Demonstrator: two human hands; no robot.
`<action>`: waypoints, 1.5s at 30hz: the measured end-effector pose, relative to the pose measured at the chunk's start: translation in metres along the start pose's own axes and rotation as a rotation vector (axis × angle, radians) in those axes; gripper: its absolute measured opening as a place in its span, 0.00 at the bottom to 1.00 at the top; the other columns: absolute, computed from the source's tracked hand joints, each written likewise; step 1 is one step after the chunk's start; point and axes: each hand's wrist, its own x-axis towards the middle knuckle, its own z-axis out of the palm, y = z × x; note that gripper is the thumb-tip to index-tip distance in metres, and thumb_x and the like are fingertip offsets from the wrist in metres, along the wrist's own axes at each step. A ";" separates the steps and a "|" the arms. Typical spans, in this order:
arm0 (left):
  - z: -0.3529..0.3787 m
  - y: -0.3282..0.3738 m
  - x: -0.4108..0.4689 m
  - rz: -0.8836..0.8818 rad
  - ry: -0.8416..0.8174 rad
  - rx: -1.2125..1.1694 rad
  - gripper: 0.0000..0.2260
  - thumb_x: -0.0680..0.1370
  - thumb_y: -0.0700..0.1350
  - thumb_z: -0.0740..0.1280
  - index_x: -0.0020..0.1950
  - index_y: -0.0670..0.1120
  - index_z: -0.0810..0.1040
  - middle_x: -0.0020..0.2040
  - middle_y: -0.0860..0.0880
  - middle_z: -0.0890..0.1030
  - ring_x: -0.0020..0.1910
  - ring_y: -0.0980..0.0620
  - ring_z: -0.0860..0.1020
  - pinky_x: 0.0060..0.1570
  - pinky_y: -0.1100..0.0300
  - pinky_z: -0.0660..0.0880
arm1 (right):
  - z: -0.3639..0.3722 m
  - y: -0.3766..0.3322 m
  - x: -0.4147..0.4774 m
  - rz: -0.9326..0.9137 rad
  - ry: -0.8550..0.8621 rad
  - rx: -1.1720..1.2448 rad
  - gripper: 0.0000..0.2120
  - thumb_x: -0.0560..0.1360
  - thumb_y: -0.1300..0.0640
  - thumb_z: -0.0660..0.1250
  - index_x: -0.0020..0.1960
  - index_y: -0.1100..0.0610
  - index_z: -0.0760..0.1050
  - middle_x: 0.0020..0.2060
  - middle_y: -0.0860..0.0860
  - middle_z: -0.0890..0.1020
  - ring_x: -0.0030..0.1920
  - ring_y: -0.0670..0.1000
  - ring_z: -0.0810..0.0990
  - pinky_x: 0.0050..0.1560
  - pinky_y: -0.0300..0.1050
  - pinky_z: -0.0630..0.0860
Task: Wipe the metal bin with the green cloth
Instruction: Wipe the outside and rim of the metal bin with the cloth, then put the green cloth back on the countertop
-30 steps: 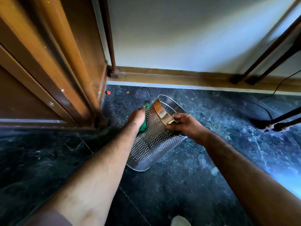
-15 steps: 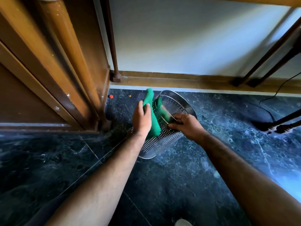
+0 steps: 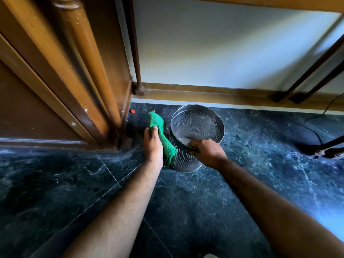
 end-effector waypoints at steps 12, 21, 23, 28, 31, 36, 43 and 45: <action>0.011 0.077 -0.047 -0.153 0.016 -0.192 0.18 0.82 0.51 0.60 0.68 0.45 0.73 0.63 0.41 0.78 0.53 0.45 0.79 0.46 0.57 0.76 | -0.076 -0.070 -0.033 -0.165 0.071 0.518 0.26 0.71 0.49 0.74 0.66 0.58 0.78 0.59 0.53 0.84 0.55 0.49 0.83 0.58 0.48 0.80; -0.016 0.213 -0.133 -0.451 -0.263 -0.470 0.22 0.76 0.63 0.65 0.54 0.46 0.84 0.51 0.46 0.87 0.50 0.48 0.85 0.59 0.47 0.78 | -0.228 -0.107 -0.093 0.228 0.082 1.005 0.10 0.70 0.60 0.66 0.36 0.46 0.78 0.27 0.40 0.77 0.32 0.41 0.74 0.37 0.39 0.71; -0.028 0.239 -0.149 -0.498 -0.278 -0.512 0.21 0.75 0.60 0.68 0.59 0.47 0.82 0.58 0.44 0.85 0.58 0.46 0.82 0.64 0.46 0.75 | -0.261 -0.114 -0.105 0.259 0.055 1.114 0.07 0.67 0.58 0.64 0.35 0.47 0.78 0.28 0.41 0.76 0.35 0.47 0.74 0.38 0.43 0.69; -0.038 0.315 -0.190 -0.545 -0.164 -0.493 0.23 0.69 0.49 0.76 0.62 0.47 0.79 0.62 0.44 0.81 0.56 0.47 0.80 0.63 0.51 0.75 | -0.342 -0.127 -0.141 0.393 0.106 1.404 0.06 0.70 0.60 0.67 0.46 0.54 0.80 0.40 0.51 0.83 0.44 0.54 0.82 0.42 0.49 0.79; -0.038 0.368 -0.218 -0.491 -0.197 -0.501 0.25 0.69 0.47 0.75 0.66 0.47 0.77 0.60 0.45 0.82 0.54 0.47 0.81 0.46 0.54 0.81 | -0.389 -0.134 -0.162 0.435 0.114 1.642 0.17 0.70 0.61 0.76 0.58 0.59 0.78 0.53 0.58 0.86 0.53 0.60 0.86 0.47 0.57 0.84; -0.027 0.446 -0.252 -0.353 -0.298 -0.517 0.15 0.71 0.41 0.72 0.58 0.47 0.80 0.53 0.47 0.86 0.51 0.49 0.84 0.45 0.55 0.82 | -0.469 -0.144 -0.182 0.445 -0.003 1.877 0.21 0.72 0.72 0.71 0.63 0.64 0.74 0.56 0.60 0.85 0.49 0.56 0.87 0.42 0.47 0.84; -0.012 0.536 -0.276 -0.230 -0.343 -0.290 0.05 0.76 0.39 0.70 0.49 0.48 0.80 0.44 0.50 0.86 0.40 0.52 0.84 0.39 0.57 0.81 | -0.568 -0.132 -0.179 0.451 0.073 1.548 0.17 0.73 0.67 0.73 0.61 0.64 0.78 0.57 0.65 0.84 0.49 0.59 0.85 0.43 0.48 0.85; -0.009 0.560 -0.271 -0.207 -0.314 -0.236 0.02 0.76 0.41 0.71 0.47 0.48 0.80 0.44 0.48 0.84 0.38 0.51 0.81 0.37 0.58 0.79 | -0.594 -0.131 -0.169 0.436 0.106 1.526 0.17 0.71 0.67 0.74 0.59 0.65 0.78 0.55 0.66 0.84 0.49 0.60 0.85 0.42 0.48 0.85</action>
